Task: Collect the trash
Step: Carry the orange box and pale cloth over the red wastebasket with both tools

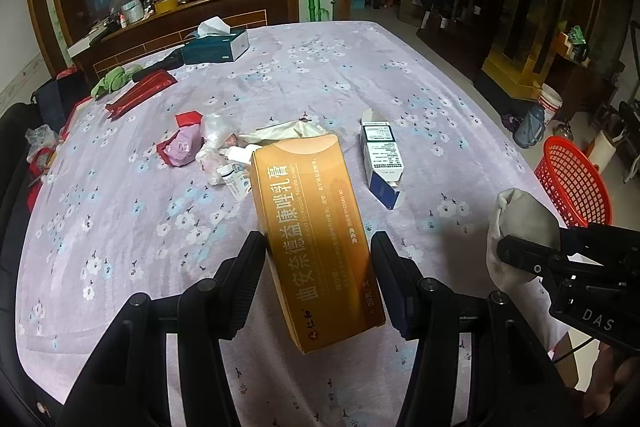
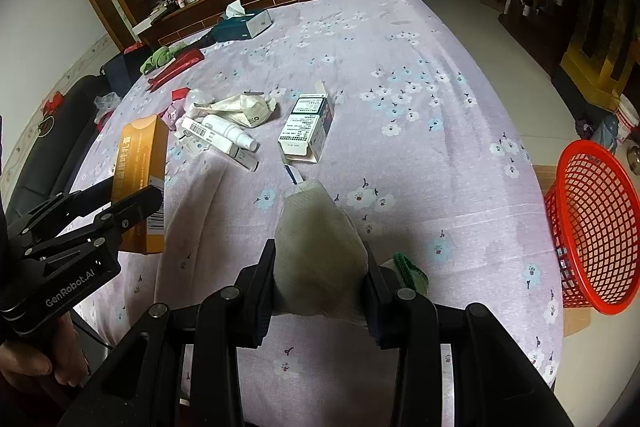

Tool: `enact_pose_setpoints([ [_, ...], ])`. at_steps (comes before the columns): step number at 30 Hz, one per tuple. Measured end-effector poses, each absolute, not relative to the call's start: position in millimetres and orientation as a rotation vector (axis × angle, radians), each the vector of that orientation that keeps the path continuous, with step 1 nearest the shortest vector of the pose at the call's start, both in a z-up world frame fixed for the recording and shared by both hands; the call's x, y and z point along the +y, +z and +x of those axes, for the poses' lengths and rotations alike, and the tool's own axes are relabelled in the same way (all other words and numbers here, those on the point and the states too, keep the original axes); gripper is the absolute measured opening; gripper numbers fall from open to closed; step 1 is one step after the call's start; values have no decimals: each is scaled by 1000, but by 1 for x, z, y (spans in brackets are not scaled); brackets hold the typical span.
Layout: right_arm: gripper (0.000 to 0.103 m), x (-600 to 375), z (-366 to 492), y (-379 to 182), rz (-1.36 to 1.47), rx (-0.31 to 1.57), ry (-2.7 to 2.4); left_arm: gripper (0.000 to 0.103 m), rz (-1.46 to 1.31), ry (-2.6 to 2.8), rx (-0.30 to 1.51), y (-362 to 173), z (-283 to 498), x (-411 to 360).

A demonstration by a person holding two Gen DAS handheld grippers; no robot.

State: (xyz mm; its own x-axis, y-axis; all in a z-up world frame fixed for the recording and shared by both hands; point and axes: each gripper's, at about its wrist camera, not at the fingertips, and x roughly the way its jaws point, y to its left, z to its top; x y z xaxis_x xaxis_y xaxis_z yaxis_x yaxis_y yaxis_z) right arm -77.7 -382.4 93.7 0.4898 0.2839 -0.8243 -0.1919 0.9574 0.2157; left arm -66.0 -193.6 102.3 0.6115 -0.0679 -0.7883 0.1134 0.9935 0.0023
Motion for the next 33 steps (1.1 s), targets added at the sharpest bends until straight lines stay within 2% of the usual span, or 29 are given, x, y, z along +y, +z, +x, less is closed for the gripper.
enact_pose_setpoints([
  [33, 41, -389, -76, 87, 63, 1017, 182, 53, 76, -167, 933, 88, -60, -189],
])
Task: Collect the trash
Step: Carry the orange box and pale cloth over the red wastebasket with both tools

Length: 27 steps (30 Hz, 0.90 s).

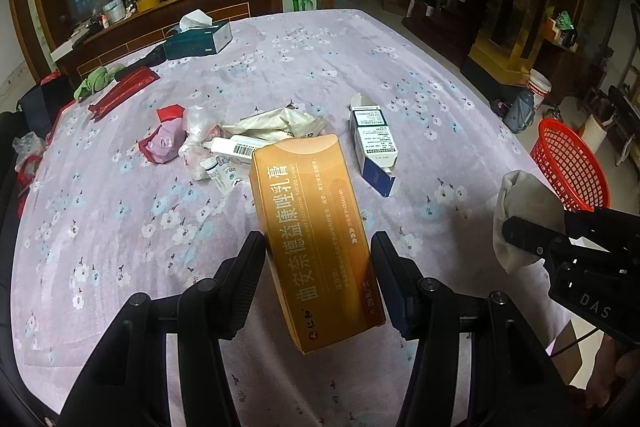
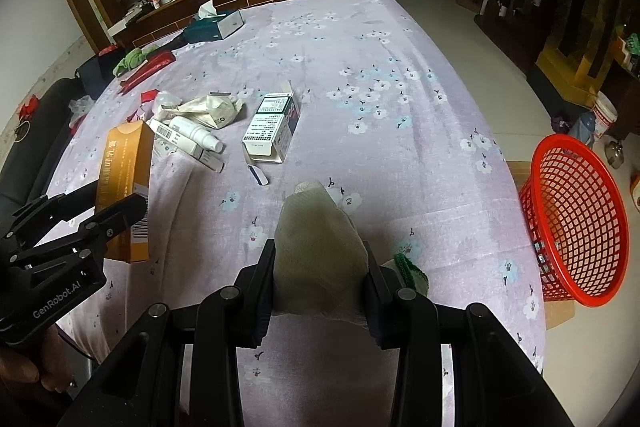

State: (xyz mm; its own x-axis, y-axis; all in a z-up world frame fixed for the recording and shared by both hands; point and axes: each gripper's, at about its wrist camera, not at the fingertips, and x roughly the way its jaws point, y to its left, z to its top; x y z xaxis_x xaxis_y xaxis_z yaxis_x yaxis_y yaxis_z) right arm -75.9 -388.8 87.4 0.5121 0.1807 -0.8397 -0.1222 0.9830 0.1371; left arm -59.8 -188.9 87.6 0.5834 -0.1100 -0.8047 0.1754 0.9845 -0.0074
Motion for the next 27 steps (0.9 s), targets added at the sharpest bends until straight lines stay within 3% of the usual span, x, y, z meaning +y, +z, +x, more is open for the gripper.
enact_pose_setpoints([
  [14, 41, -357, -89, 81, 77, 975, 90, 53, 107, -222, 926, 76, -68, -150],
  [27, 41, -358, -100, 76, 108, 975, 37, 53, 106, -201, 909, 84, -67, -166],
])
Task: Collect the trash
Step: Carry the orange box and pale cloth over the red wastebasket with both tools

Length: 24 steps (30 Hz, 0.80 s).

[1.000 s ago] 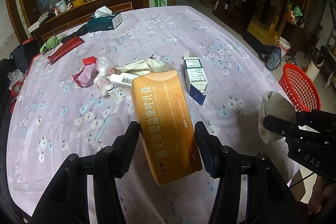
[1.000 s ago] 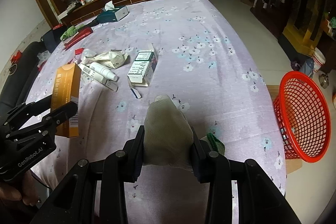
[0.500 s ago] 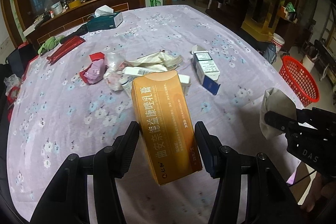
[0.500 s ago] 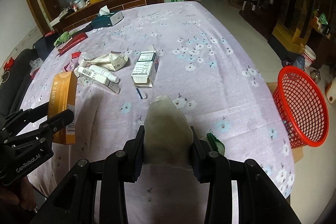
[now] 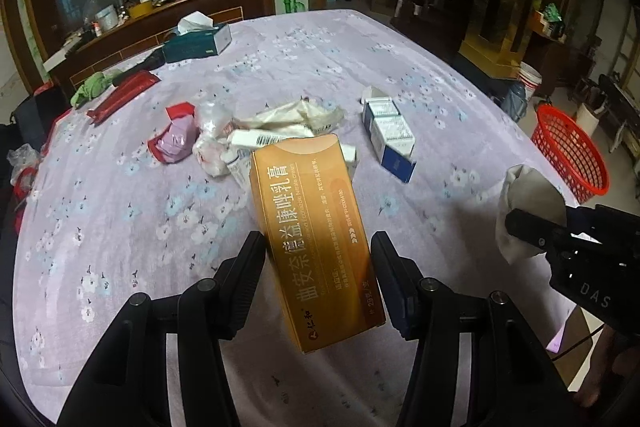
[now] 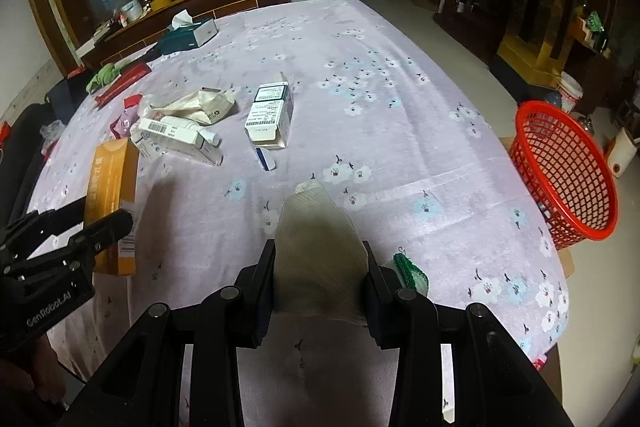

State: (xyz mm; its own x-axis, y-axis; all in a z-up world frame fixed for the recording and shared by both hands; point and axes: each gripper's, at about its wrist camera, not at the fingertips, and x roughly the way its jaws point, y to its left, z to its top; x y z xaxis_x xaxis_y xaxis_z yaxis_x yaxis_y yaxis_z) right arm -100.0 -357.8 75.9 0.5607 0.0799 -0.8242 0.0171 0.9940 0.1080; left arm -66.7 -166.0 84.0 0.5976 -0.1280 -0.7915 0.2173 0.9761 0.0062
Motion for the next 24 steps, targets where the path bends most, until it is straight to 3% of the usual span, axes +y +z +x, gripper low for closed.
enact_pose_setpoints([
  [12, 41, -392, -85, 90, 78, 917, 155, 53, 122, -216, 928, 93, -61, -230],
  [24, 41, -492, -82, 94, 226, 927, 48, 53, 208, -410, 870, 109, -46, -326],
])
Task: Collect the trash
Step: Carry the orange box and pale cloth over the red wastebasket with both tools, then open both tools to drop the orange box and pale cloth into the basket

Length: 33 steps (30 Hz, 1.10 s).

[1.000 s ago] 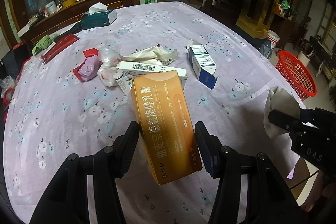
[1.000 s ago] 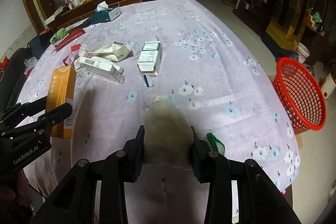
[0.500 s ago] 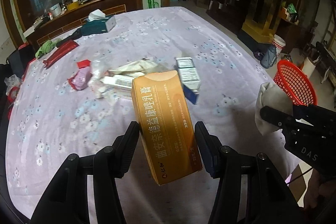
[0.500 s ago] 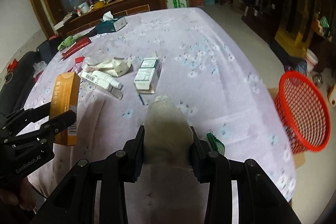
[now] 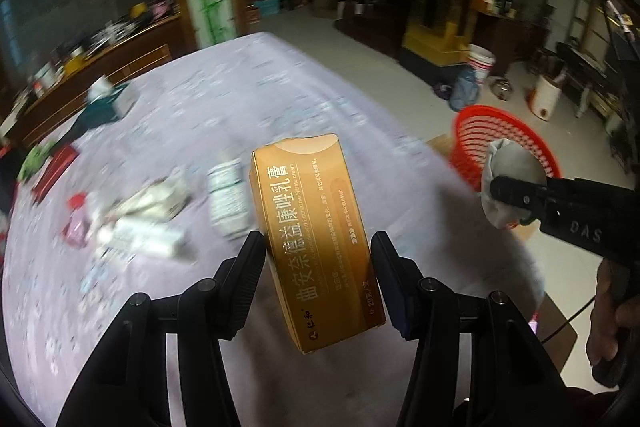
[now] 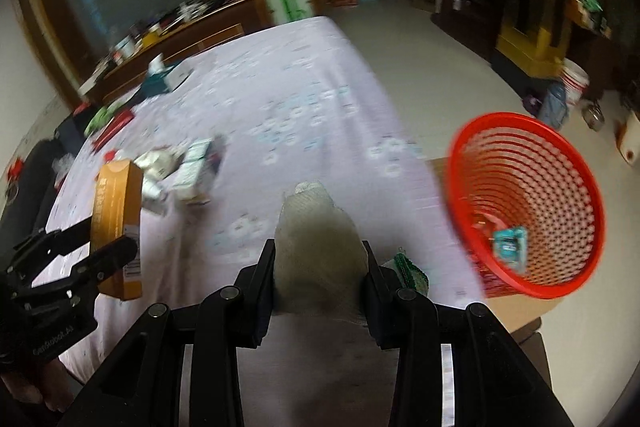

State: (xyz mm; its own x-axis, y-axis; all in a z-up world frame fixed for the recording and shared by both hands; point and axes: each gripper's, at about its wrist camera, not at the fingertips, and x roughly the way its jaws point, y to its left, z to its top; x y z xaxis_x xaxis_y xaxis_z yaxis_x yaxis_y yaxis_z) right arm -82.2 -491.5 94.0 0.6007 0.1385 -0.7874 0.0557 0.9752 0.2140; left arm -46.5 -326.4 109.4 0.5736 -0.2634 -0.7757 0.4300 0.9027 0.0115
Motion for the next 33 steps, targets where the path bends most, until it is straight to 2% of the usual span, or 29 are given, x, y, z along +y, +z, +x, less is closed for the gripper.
enact_pose_setpoints([
  [8, 41, -582, -90, 108, 327, 903, -99, 54, 196, -611, 892, 122, -26, -418],
  [20, 42, -693, -87, 107, 503, 919, -183, 55, 226, -690, 931, 103, 5, -527],
  [22, 43, -701, -82, 107, 517, 921, -185, 62, 232, -686, 938, 101, 6, -533],
  [24, 45, -709, -75, 107, 533, 922, -179, 63, 240, -670, 933, 102, 8, -538],
  [26, 52, -716, -69, 106, 548, 924, -169, 65, 237, -671, 934, 104, 7, -539],
  [33, 56, -723, -61, 106, 543, 920, -173, 65, 182, -586, 922, 119, -7, -499],
])
